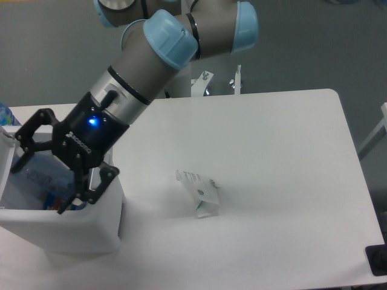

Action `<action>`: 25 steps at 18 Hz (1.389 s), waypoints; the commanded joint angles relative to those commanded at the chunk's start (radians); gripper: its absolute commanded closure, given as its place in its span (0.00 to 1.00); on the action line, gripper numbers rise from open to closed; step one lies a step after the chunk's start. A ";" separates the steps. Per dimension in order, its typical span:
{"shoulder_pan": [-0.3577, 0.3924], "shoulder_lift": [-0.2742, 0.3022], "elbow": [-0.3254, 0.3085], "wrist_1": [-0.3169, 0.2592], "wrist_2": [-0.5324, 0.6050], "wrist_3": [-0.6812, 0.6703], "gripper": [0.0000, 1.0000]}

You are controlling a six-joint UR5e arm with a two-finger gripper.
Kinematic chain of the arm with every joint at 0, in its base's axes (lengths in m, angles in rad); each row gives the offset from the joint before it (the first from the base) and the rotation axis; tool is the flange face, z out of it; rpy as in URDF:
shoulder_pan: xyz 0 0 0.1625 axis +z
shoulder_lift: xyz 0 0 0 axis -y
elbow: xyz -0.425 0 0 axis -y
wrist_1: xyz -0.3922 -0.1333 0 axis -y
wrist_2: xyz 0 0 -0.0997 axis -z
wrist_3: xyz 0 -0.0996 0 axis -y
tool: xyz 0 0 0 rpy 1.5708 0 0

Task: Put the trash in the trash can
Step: 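Open the gripper to drop the bottle into the bin, then move the gripper back over the crumpled white wrapper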

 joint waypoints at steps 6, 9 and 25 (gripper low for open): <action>0.153 0.003 -0.090 0.000 0.026 0.008 0.00; 0.204 0.003 -0.133 -0.003 0.109 0.008 0.00; 0.244 0.000 -0.192 -0.193 0.429 -0.006 0.00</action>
